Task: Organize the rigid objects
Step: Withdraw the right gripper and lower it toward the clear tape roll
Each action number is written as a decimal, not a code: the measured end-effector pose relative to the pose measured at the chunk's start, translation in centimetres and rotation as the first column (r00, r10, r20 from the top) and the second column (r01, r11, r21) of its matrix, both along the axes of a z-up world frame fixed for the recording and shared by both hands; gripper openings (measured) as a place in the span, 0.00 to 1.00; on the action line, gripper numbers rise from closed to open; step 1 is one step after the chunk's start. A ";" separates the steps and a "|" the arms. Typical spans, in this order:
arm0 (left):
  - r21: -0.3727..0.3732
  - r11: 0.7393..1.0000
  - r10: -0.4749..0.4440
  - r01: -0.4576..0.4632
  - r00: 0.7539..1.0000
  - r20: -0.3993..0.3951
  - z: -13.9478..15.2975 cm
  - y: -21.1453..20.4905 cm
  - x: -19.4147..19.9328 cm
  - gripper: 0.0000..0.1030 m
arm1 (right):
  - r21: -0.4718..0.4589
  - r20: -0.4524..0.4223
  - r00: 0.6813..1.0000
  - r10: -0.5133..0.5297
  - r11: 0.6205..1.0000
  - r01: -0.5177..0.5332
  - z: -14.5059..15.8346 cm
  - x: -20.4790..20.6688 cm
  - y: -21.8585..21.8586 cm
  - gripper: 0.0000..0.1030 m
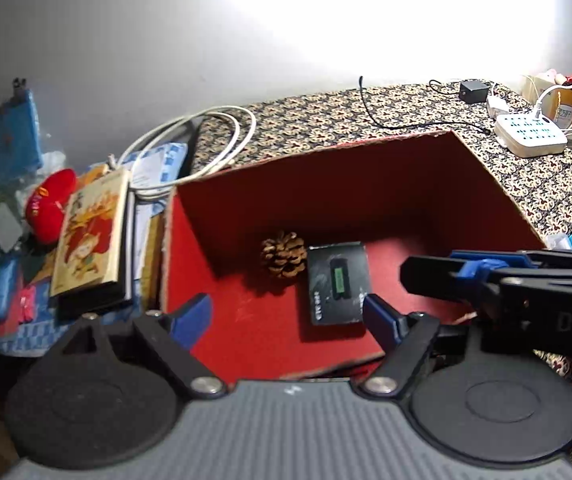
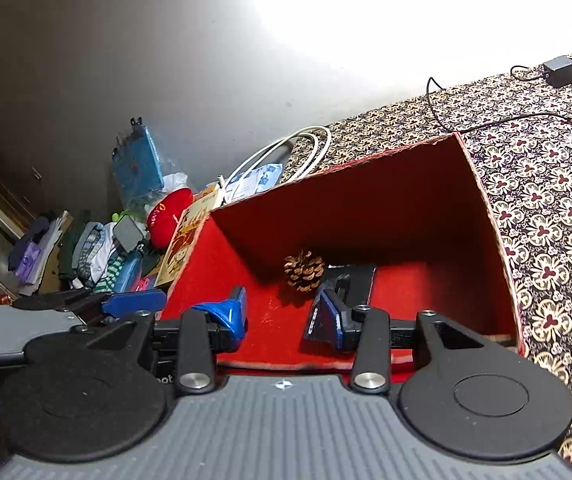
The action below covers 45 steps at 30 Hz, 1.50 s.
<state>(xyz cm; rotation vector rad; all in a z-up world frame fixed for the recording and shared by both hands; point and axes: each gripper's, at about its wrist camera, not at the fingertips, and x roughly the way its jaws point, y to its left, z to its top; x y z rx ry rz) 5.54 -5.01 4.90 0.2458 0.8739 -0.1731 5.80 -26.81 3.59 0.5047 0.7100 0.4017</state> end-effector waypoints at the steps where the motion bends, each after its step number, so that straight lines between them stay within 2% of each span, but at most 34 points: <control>1: 0.008 1.000 0.005 -0.005 1.000 0.009 0.1 0.0 -0.4 0.77 | 0.001 0.005 1.000 0.000 1.000 0.000 0.1 -0.4 0.0 0.25; 12: 0.015 0.999 0.030 -0.030 0.999 0.018 0.2 1.5 -4.2 0.77 | -0.019 0.060 0.998 -0.029 0.999 0.030 0.3 -4.5 0.2 0.25; 19: -0.012 1.000 0.023 -0.023 1.000 -0.006 -1.5 3.2 -6.6 0.77 | -0.057 0.094 0.995 -0.042 0.997 0.048 -1.2 -6.8 0.4 0.25; 27: -0.118 0.993 -0.031 0.019 0.995 -0.098 -5.2 4.4 -8.9 0.76 | -0.049 -0.065 0.997 -0.039 0.998 0.036 -5.0 -7.5 -0.4 0.25; 32: -0.166 0.981 -0.119 0.099 0.986 -0.113 -6.9 3.2 -10.1 0.76 | -0.016 -0.164 0.986 -0.037 0.999 0.035 -6.9 -7.4 -0.7 0.25; 38: -0.194 0.965 -0.194 0.174 0.977 -0.087 -8.6 1.3 -10.7 0.76 | -0.028 -0.183 0.983 -0.004 1.000 -0.001 -7.6 -7.2 0.1 0.25; 45: -0.254 0.952 -0.208 0.172 0.970 -0.126 -10.3 2.0 -10.4 0.70 | -0.068 -0.175 0.984 0.036 0.996 -0.049 -8.5 -6.4 1.1 0.25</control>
